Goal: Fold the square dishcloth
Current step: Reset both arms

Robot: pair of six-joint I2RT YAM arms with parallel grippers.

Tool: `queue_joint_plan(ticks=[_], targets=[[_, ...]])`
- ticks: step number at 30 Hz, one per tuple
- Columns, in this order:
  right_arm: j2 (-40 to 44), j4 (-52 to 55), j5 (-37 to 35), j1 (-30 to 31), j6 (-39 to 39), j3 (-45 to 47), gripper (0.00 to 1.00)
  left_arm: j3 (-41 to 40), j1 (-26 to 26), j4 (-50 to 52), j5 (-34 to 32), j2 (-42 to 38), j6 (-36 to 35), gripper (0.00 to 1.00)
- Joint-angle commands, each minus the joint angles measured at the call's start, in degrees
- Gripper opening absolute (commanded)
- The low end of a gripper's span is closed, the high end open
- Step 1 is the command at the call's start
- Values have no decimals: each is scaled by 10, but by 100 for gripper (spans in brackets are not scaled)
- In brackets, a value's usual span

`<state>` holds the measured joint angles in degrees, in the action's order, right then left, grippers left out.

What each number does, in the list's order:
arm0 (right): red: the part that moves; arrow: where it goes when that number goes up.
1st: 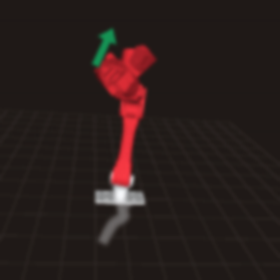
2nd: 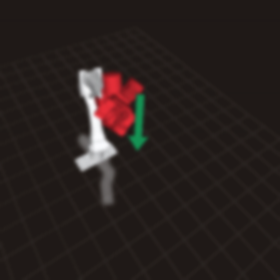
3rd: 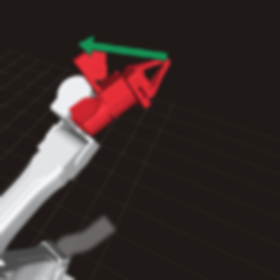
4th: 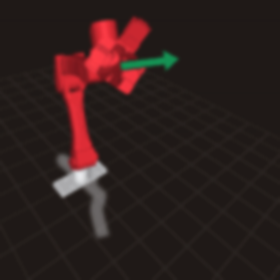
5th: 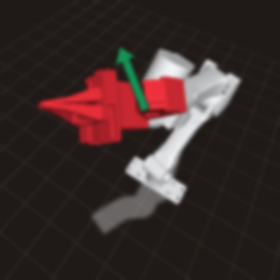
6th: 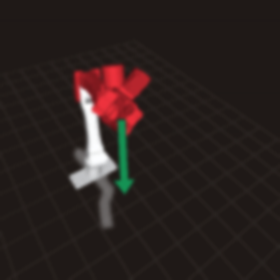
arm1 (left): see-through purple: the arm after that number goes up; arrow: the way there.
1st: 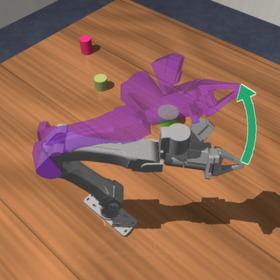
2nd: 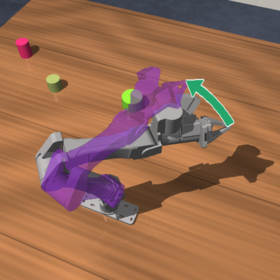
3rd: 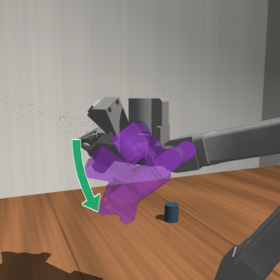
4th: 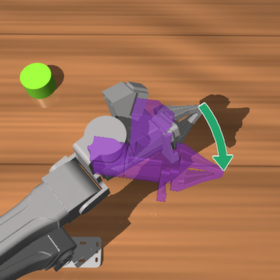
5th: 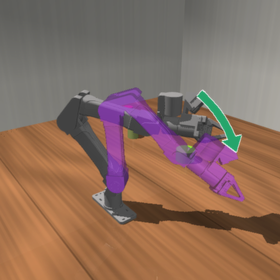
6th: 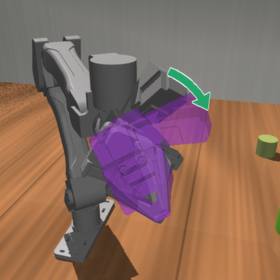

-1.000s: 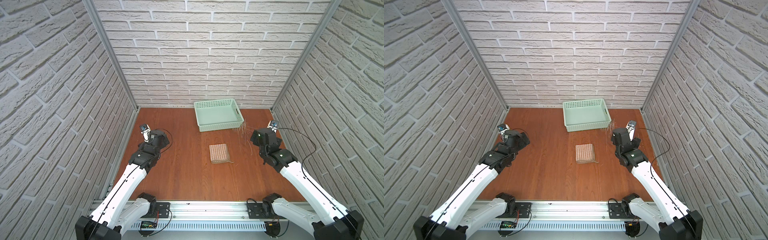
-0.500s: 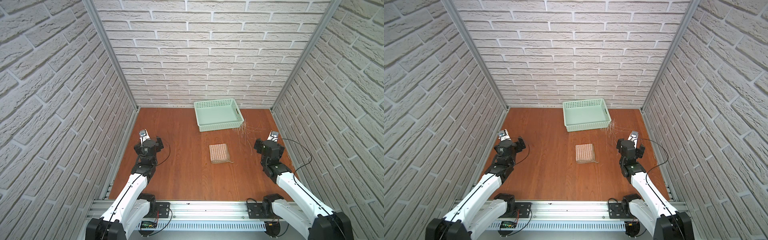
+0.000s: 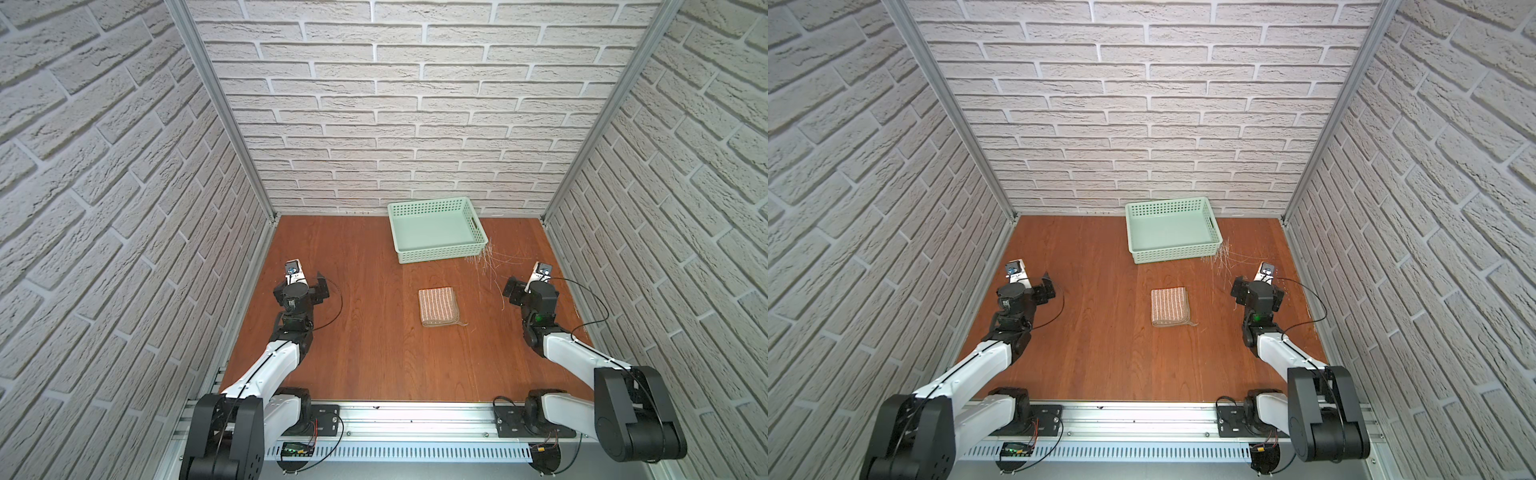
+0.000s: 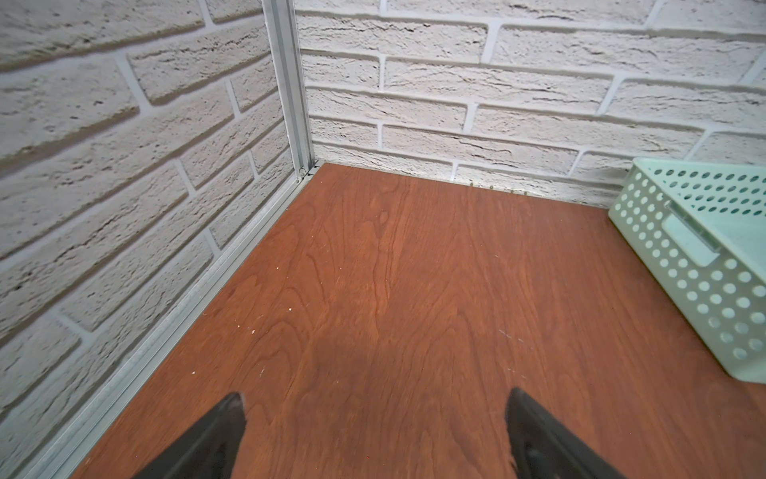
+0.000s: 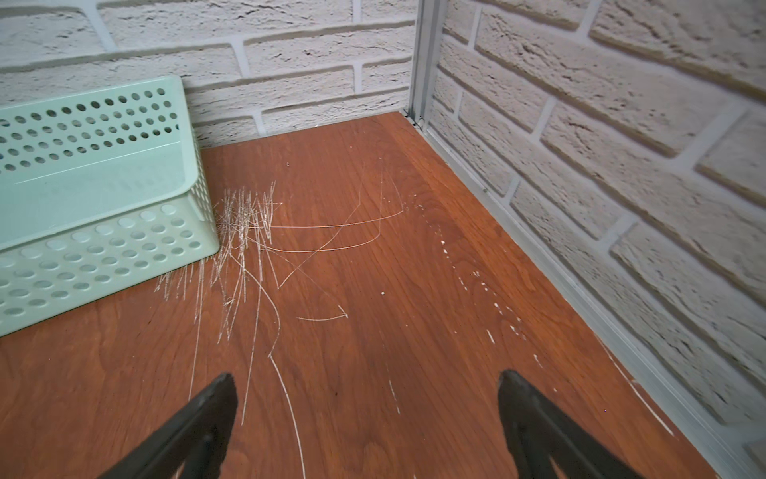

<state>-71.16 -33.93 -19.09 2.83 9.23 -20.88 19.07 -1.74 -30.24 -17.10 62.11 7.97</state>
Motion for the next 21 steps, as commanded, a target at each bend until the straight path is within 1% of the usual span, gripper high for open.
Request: queue_joint_plan(ticks=[1, 3, 7, 11, 15, 18, 21], targets=[[-12, -85, 32, -5, -20, 10, 100, -16, 11, -102, 26, 30, -20, 98], [-14, -83, 47, -9, -21, 8, 100, -16, 14, -116, 34, 47, -22, 98], [-23, -104, 82, -17, -27, 18, 100, -18, 17, -138, 51, 55, -24, 98], [-76, -172, 107, -18, -33, 35, 100, -17, 19, -140, 66, 55, -29, 98], [-132, -215, 123, -19, -36, 34, 100, -21, 18, -144, 76, 54, -32, 98], [-160, -215, 134, -21, -40, 20, 100, -22, 18, -145, 78, 54, -33, 98], [-164, -178, 145, -22, -44, -3, 100, -22, 19, -146, 80, 54, -34, 98]])
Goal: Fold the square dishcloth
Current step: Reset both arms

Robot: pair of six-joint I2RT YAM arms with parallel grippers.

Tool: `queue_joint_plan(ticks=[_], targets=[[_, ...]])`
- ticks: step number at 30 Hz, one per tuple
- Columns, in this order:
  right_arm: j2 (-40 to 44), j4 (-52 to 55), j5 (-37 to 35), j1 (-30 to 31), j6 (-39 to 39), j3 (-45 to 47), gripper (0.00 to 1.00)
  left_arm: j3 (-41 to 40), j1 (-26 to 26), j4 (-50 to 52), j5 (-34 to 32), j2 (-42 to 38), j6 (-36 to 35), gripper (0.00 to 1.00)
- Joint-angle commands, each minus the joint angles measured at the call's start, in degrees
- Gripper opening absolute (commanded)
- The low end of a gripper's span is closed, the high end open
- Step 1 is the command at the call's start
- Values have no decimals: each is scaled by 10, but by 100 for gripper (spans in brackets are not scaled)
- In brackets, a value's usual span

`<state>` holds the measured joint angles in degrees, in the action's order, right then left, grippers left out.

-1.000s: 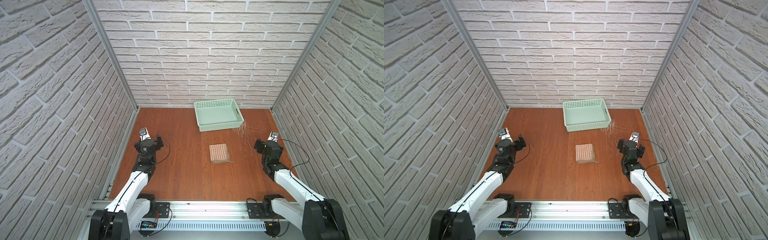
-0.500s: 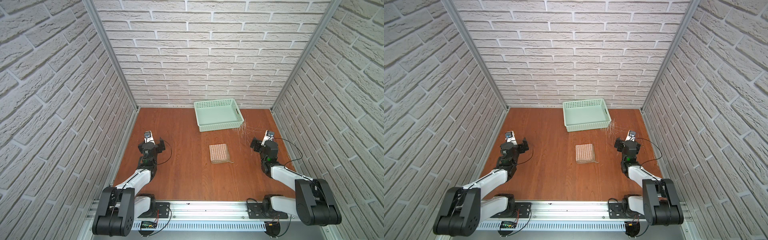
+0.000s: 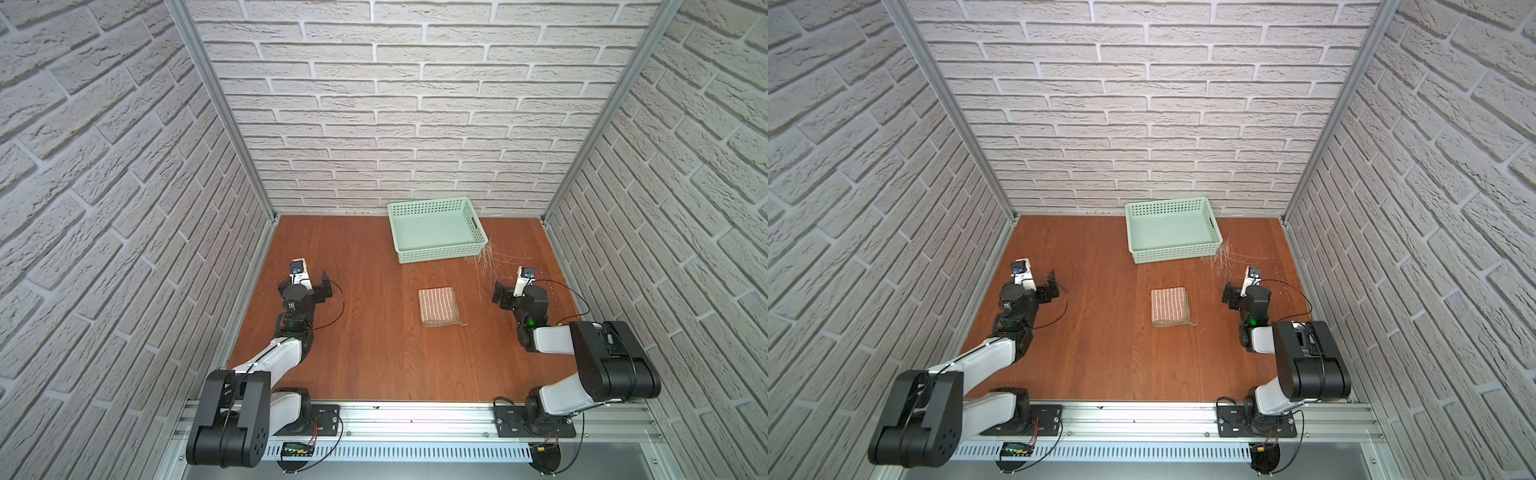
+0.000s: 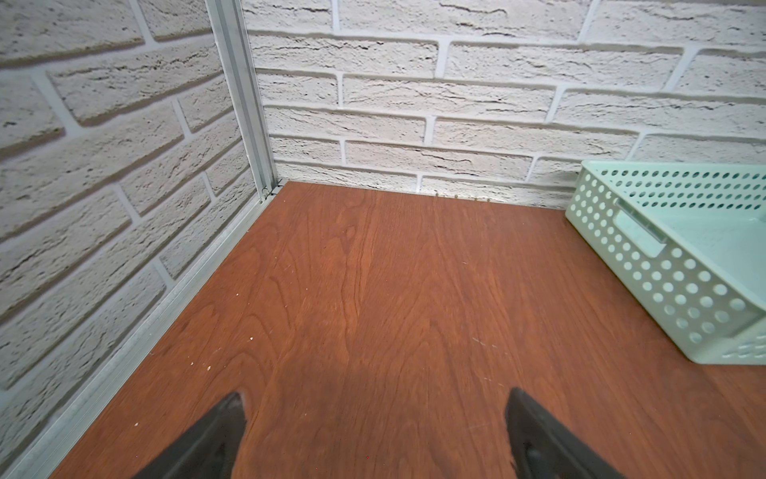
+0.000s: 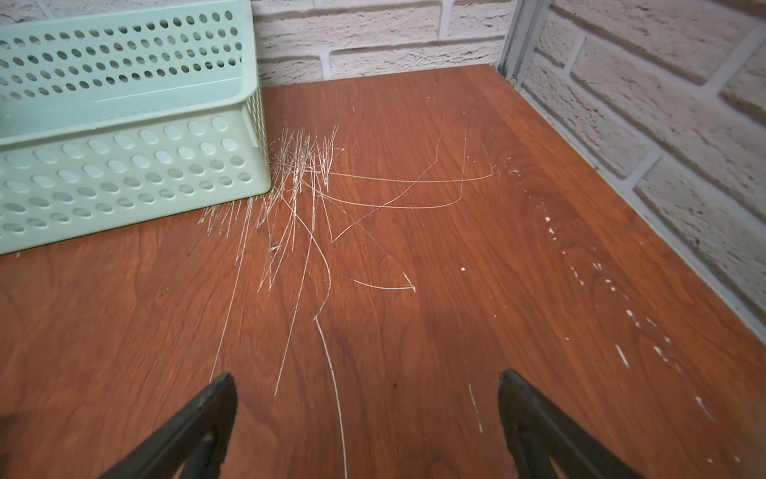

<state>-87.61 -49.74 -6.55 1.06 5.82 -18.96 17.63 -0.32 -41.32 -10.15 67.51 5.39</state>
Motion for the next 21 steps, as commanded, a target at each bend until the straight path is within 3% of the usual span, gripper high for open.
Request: queue_joint_plan(ticks=[1, 10, 21], targets=[[0, -14, 20, -4, -10, -25, 100, -8, 5, -35, 12, 0, -8, 98], [-1, 1, 21, -4, -11, -34, 100, 5, 8, -54, -12, 31, -31, 98], [-1, 2, 21, -3, -11, -35, 100, 5, 53, -74, 43, 43, -4, 98]])
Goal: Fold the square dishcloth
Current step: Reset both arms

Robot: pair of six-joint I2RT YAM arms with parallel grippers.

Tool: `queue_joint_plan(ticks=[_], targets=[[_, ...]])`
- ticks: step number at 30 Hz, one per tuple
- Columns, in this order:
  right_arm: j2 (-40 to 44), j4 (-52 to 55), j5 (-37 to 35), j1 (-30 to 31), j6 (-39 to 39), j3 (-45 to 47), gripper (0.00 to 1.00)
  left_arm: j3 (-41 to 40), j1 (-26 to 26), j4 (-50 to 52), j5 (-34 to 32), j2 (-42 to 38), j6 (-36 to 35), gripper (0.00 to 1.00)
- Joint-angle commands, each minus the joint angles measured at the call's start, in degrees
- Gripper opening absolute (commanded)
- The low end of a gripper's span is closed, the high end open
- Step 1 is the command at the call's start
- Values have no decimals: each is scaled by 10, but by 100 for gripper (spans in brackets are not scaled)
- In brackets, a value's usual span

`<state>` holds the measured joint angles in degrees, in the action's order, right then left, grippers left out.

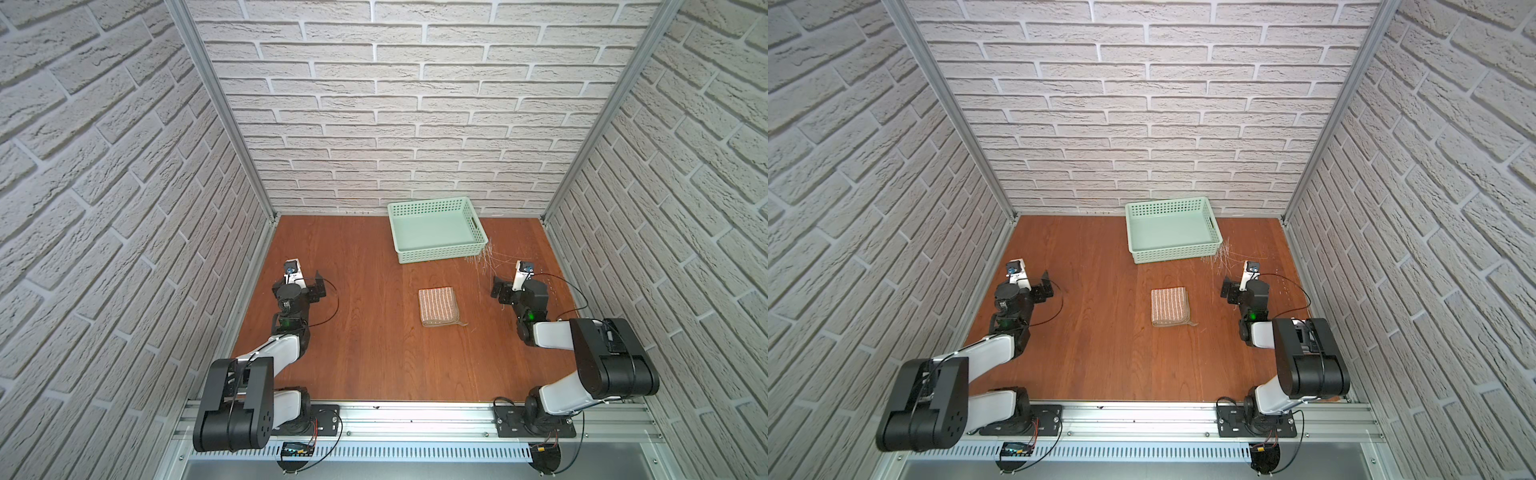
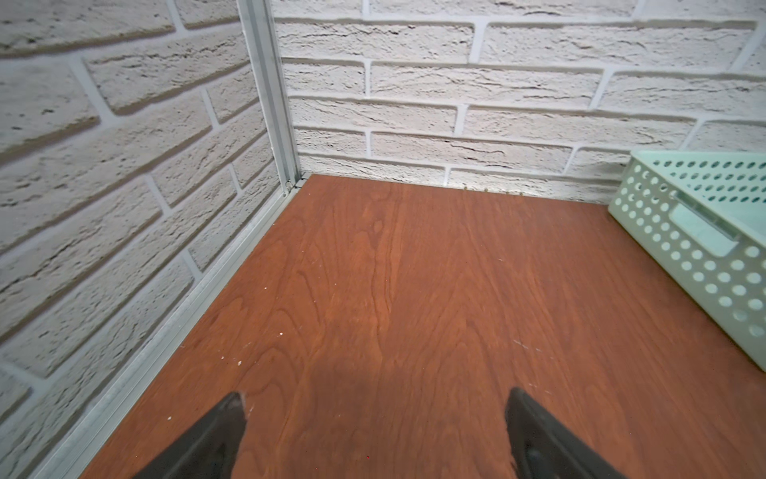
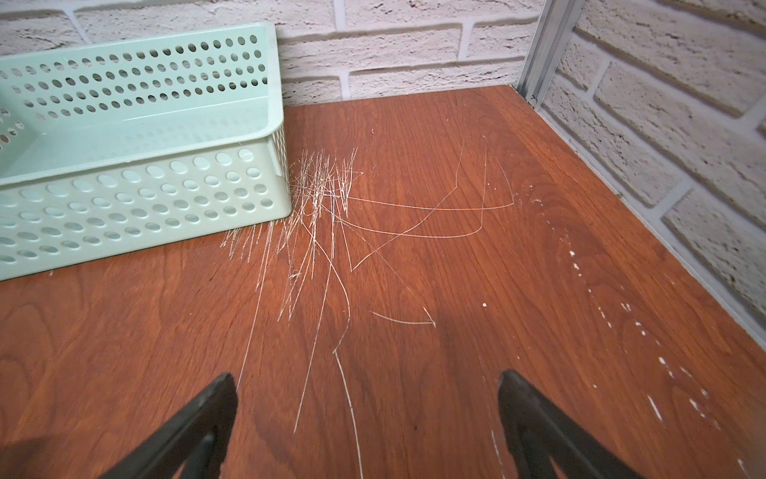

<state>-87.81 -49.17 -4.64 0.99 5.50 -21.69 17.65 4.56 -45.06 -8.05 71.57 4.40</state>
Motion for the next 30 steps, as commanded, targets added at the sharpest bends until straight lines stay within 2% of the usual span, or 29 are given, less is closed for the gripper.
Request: queue_joint_plan(ticks=[1, 8, 12, 21, 30], targets=[[1, -3, 2, -3, -7, -9, 100, 5, 5, -36, 22, 3, 6, 98], [1, -3, 2, -2, -7, -8, 100, 29, 5, 0, 44, 11, -3, 98], [1, -4, 1, -2, -8, -8, 100, 17, 5, 15, 54, -3, -5, 98], [1, -4, 2, -2, -7, -8, 99, 13, -34, 6, 20, 50, -30, 98], [1, -4, 1, -2, -7, -7, 100, 14, -59, 6, 10, 52, -55, 98]])
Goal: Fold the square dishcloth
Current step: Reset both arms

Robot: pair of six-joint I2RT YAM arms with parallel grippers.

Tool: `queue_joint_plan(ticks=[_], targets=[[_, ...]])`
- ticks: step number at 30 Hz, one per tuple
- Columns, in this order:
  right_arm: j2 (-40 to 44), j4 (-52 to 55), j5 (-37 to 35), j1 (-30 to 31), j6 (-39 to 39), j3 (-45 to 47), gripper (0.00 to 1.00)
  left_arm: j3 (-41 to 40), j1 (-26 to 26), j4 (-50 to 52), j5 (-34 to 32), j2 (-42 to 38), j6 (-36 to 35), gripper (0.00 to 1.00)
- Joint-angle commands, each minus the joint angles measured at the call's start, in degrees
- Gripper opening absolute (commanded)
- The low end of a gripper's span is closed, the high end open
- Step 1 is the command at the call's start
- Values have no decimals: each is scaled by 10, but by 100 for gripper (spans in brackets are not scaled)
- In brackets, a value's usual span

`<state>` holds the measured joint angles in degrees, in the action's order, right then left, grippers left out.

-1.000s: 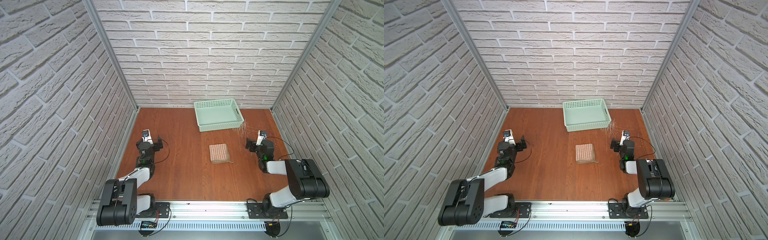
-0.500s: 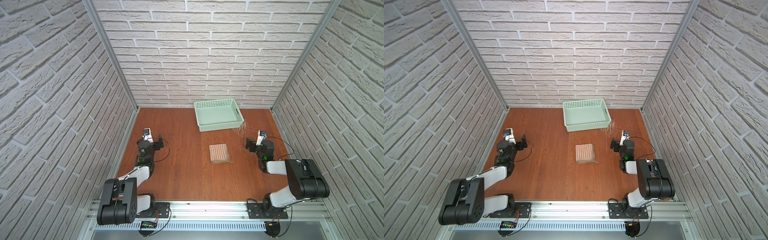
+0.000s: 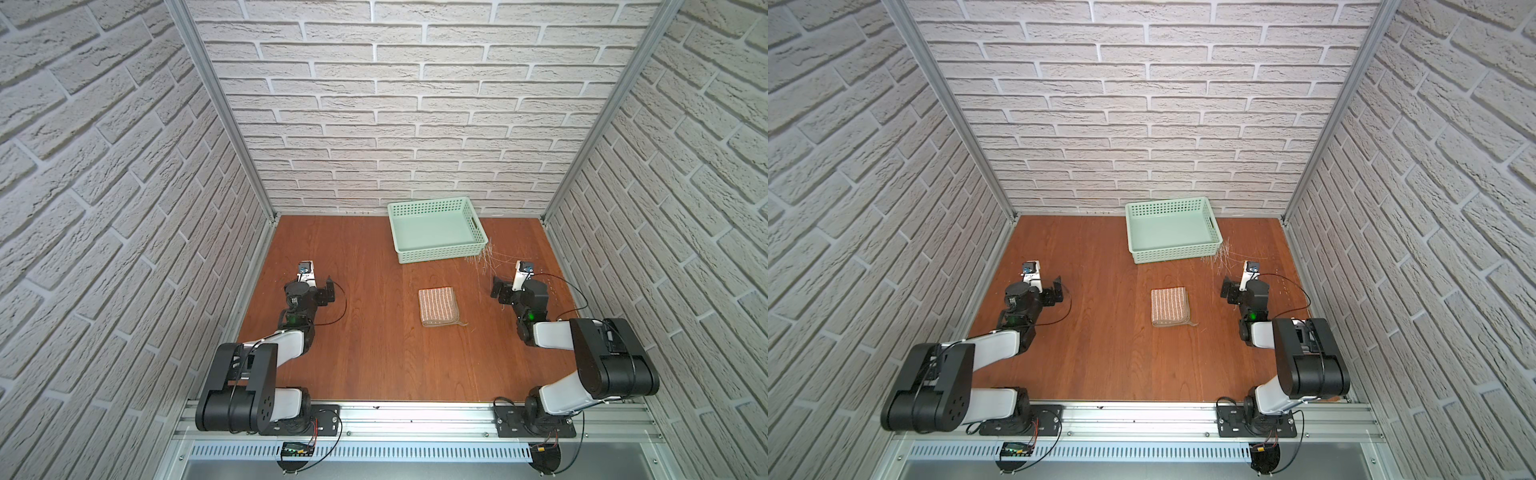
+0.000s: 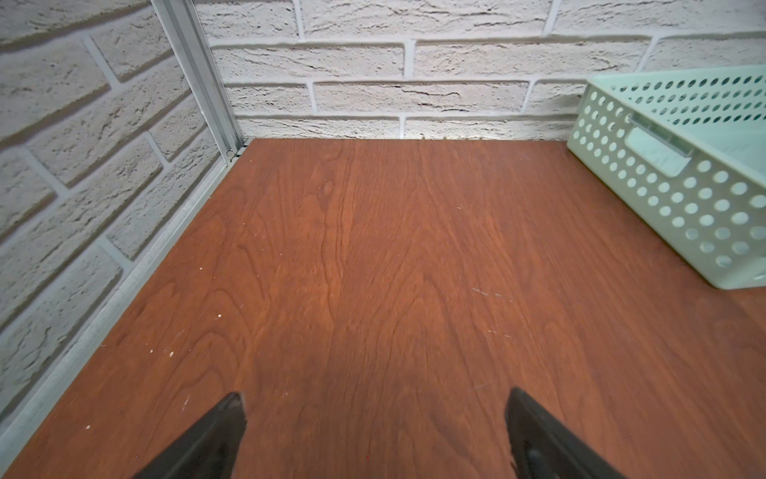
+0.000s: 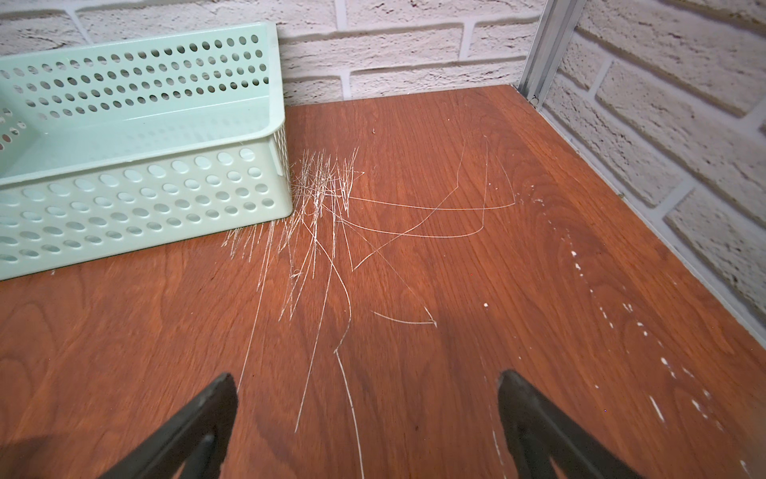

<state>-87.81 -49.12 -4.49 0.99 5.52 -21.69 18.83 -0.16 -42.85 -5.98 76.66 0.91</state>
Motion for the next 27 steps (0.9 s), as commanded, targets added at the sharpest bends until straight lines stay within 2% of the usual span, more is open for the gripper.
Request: queue_joint_plan(ticks=[1, 7, 9, 13, 17, 18, 27], targets=[[1, -5, 0, -2, -8, -8, 100, 4, -16, -13, -10, 2, -24, 98], [1, -5, 0, -2, -7, -8, 99, 38, -21, 28, 3, 24, -43, 98], [1, -4, -1, -2, -7, -8, 100, 26, -26, -34, -24, 57, -55, 98], [1, -4, 0, -2, -7, -8, 100, 28, 3, -42, -19, 69, -16, 98], [1, -3, -1, -2, -8, -9, 100, 22, 31, -106, -1, 120, 11, 98], [0, -2, -1, -2, -7, -9, 100, 28, 34, -78, -1, 119, 15, 98], [0, 2, -8, 1, -9, -12, 99, 33, 41, -76, 4, 120, 24, 98]])
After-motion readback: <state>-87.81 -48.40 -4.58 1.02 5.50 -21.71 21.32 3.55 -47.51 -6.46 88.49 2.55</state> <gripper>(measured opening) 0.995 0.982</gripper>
